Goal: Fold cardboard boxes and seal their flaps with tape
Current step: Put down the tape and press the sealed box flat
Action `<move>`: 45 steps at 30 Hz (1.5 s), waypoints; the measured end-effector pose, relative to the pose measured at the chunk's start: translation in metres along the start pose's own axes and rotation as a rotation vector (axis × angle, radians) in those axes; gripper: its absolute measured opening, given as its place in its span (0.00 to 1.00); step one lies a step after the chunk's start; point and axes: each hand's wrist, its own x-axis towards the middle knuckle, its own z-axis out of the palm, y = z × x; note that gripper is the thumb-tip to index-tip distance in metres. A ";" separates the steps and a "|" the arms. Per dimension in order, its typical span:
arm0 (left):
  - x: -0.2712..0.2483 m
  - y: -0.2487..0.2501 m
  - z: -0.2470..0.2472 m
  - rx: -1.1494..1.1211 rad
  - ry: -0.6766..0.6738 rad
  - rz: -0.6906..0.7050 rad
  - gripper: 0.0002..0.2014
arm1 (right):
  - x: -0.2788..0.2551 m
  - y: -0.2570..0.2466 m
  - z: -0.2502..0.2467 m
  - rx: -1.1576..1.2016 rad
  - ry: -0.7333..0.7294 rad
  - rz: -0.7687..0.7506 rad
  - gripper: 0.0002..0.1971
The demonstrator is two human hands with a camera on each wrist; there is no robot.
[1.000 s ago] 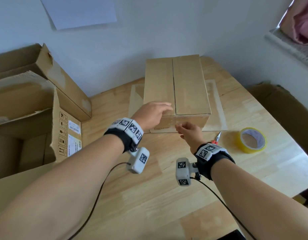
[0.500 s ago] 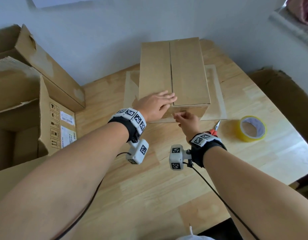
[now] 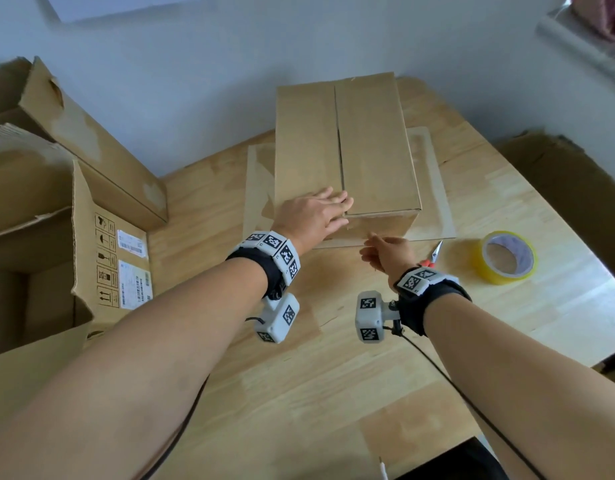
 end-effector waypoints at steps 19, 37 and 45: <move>-0.005 -0.018 -0.006 -0.011 -0.166 0.065 0.29 | -0.014 -0.031 0.010 -0.534 -0.289 -0.222 0.17; 0.001 -0.007 0.021 0.277 0.058 0.055 0.42 | -0.006 -0.055 -0.023 -0.239 0.353 -0.231 0.28; -0.013 -0.017 0.019 0.370 0.019 0.096 0.51 | 0.007 -0.064 -0.027 -0.320 0.126 -0.186 0.36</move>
